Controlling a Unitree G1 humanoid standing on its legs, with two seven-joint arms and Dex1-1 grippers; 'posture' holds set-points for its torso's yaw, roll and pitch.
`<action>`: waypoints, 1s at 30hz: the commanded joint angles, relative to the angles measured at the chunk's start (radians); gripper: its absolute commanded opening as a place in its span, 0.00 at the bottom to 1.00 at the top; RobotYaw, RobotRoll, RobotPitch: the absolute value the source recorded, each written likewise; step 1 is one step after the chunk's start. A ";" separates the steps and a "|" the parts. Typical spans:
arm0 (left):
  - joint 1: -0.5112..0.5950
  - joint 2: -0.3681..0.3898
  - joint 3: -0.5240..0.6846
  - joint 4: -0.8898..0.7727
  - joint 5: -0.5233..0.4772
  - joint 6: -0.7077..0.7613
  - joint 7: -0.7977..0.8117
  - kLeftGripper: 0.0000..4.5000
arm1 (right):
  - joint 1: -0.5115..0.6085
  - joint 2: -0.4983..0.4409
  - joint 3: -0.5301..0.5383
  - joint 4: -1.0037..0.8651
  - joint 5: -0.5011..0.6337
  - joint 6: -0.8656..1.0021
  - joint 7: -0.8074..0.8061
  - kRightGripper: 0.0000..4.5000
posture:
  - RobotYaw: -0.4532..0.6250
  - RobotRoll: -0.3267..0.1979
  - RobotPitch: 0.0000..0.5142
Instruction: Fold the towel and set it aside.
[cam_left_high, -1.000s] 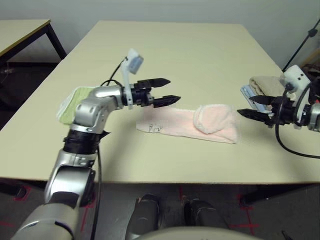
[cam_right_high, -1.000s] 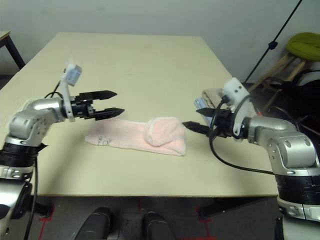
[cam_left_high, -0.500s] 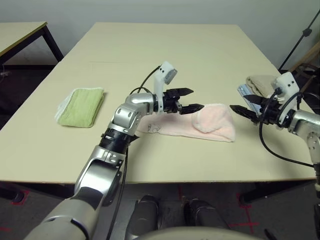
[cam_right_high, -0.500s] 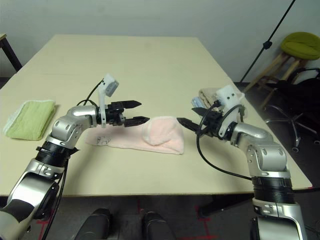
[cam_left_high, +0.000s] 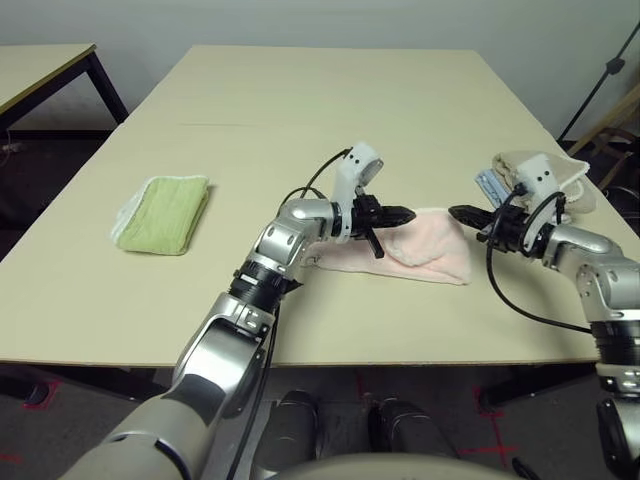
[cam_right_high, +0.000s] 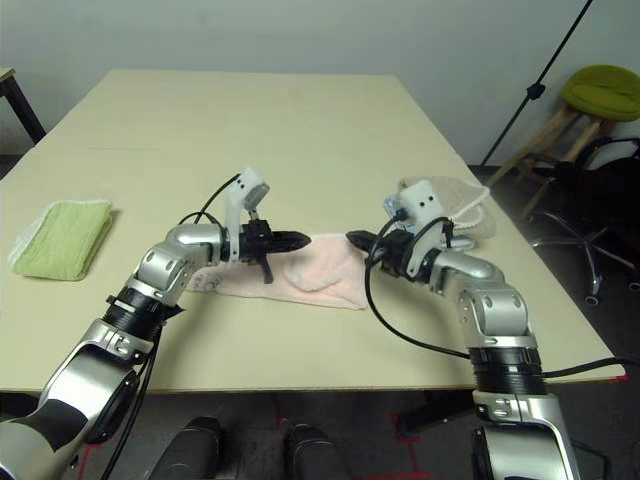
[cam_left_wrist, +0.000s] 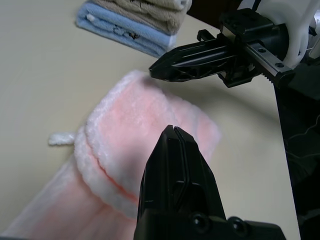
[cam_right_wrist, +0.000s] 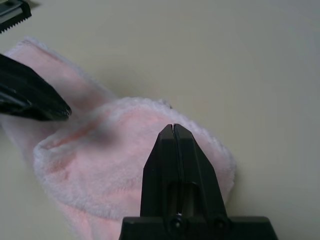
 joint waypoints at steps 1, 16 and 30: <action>-0.014 -0.012 -0.030 0.059 0.043 -0.031 -0.009 0.01 | -0.005 0.018 0.021 0.019 -0.032 -0.027 -0.024 0.00 | 0.50 0.62 0.17; 0.015 -0.026 -0.081 0.185 0.128 -0.047 -0.043 0.01 | 0.007 0.083 0.076 0.161 -0.090 -0.094 -0.028 0.00 | 0.52 0.62 0.17; 0.056 -0.002 -0.013 0.068 0.074 0.066 -0.063 0.01 | 0.023 0.079 0.049 0.170 -0.084 -0.130 0.013 0.00 | 0.52 0.62 0.19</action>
